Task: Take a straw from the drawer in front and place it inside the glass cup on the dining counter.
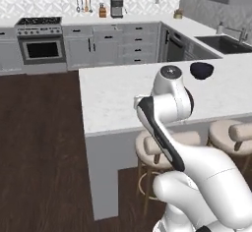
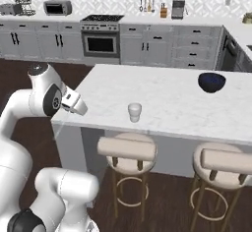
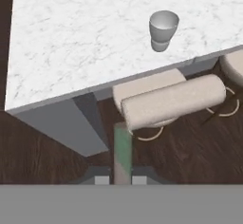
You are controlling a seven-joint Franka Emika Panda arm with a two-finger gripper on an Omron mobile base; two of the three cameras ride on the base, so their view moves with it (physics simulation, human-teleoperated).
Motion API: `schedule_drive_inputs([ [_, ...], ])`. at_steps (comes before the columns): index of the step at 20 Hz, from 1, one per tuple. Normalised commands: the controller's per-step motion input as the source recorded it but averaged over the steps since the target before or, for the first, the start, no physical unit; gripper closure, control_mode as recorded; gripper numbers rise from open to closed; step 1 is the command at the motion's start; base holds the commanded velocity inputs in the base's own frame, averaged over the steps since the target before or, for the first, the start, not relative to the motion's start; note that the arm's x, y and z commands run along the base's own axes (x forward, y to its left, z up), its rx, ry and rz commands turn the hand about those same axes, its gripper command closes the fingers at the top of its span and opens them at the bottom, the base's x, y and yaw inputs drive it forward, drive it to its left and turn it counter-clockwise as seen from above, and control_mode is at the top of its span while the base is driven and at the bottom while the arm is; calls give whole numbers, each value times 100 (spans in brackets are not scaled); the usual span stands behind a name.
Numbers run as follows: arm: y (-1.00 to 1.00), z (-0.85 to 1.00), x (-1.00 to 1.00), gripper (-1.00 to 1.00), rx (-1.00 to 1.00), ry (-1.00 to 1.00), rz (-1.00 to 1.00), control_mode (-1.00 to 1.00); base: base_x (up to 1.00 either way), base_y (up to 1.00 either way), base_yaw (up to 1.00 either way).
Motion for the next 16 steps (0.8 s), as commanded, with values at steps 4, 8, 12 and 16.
schedule_drive_inputs([
  [4, 0, 0, 0, 100, 0, 0, 0, 100, 0, -100, 50],
  [8, 0, 0, 0, 100, 0, 0, 0, 100, 26, -70, 31],
  [12, 0, 0, 0, 100, 0, 0, 0, 100, 66, -44, 5],
  [16, 0, 0, 0, 100, 0, 0, 0, 100, 88, -28, -7],
])
